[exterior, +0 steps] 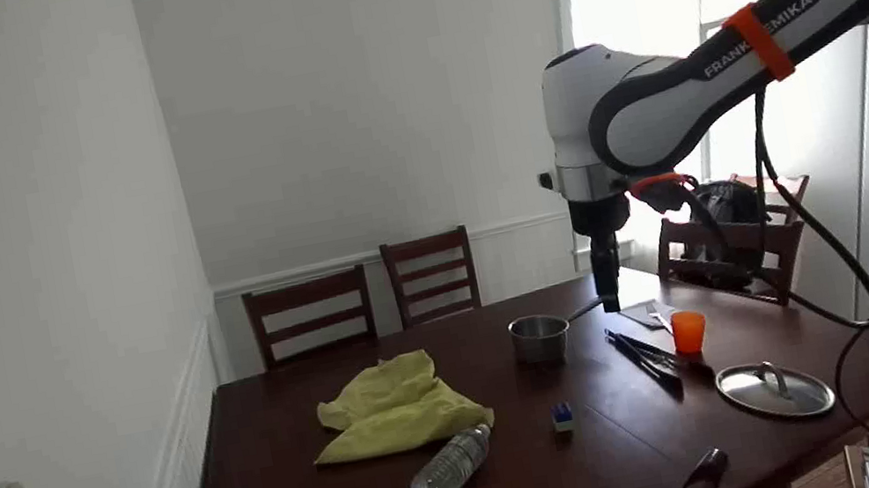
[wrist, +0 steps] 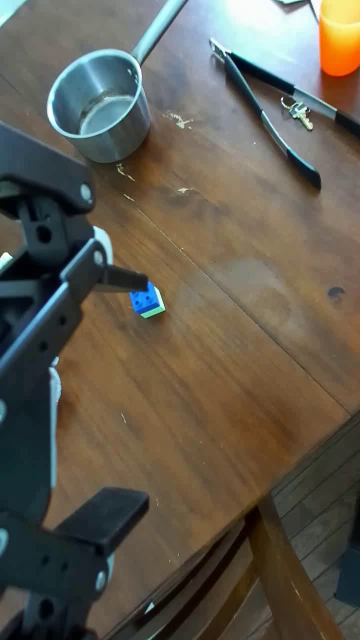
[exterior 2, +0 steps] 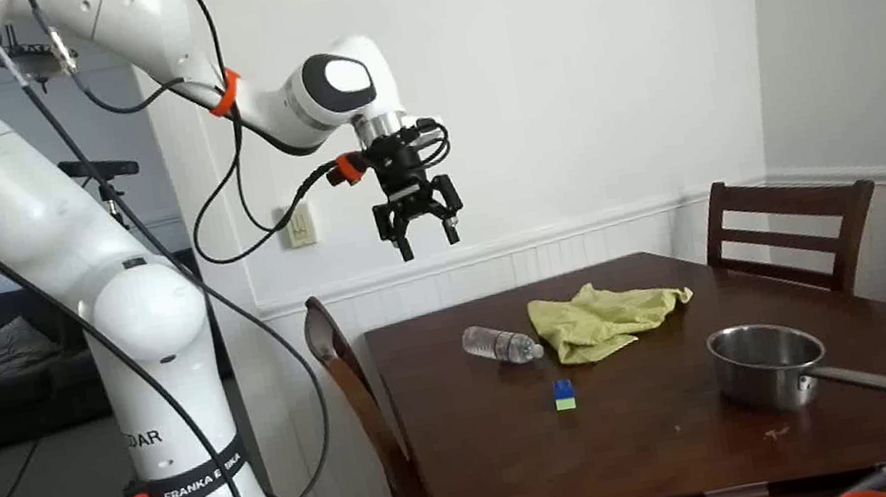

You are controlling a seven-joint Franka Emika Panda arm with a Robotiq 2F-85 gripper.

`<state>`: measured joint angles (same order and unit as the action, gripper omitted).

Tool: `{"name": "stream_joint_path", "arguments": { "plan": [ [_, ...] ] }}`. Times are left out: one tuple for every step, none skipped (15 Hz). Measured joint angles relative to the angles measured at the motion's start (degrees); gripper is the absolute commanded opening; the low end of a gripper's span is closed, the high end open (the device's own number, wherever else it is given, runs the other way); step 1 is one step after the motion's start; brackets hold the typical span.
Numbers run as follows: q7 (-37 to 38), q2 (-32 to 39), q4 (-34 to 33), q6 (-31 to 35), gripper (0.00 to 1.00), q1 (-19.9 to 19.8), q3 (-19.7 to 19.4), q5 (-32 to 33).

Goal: Pick up the water bottle and place it on the table facing right side up

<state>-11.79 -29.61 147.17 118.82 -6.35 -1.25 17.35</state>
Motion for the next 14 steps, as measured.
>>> {"name": "stream_joint_path", "arguments": {
  "plan": [
    [0.0, 0.0, 0.0, 0.0, 1.0, 0.0, 0.0, 0.0],
    [0.0, 0.0, 0.0, 0.0, 1.0, 0.0, 0.0, 0.0],
    [0.0, 0.01, 0.0, 0.0, 1.0, 0.0, -0.01, 0.0],
    [0.0, 0.04, 0.0, 0.0, 1.0, 0.0, -0.02, 0.0],
    [0.29, 0.1, -0.05, 0.0, 1.0, 0.01, -0.1, -0.19],
    [1.52, 0.24, -0.21, 0.14, 1.0, 0.0, -0.3, -0.73],
    [3.56, 0.66, -0.58, 0.72, 1.0, -0.06, -0.57, -1.36],
    [5.5, 1.39, -1.1, 1.48, 1.0, -0.14, -0.9, -2.06],
    [7.2, 2.63, -1.97, 2.5, 1.0, -0.24, -1.38, -2.95],
    [8.67, 4.37, -3.15, 3.66, 1.0, -0.3, -2.01, -3.99],
    [9.92, 6.5, -4.61, 4.88, 1.0, -0.39, -2.78, -5.14],
    [10.82, 8.9, -6.26, 5.96, 1.0, -0.53, -3.63, -6.34],
    [11.57, 11.59, -8.14, 7.06, 1.0, -0.76, -4.57, -7.73],
    [12.08, 14.41, -10.21, 7.92, 1.0, -1.05, -5.52, -9.23]
  ]
}}
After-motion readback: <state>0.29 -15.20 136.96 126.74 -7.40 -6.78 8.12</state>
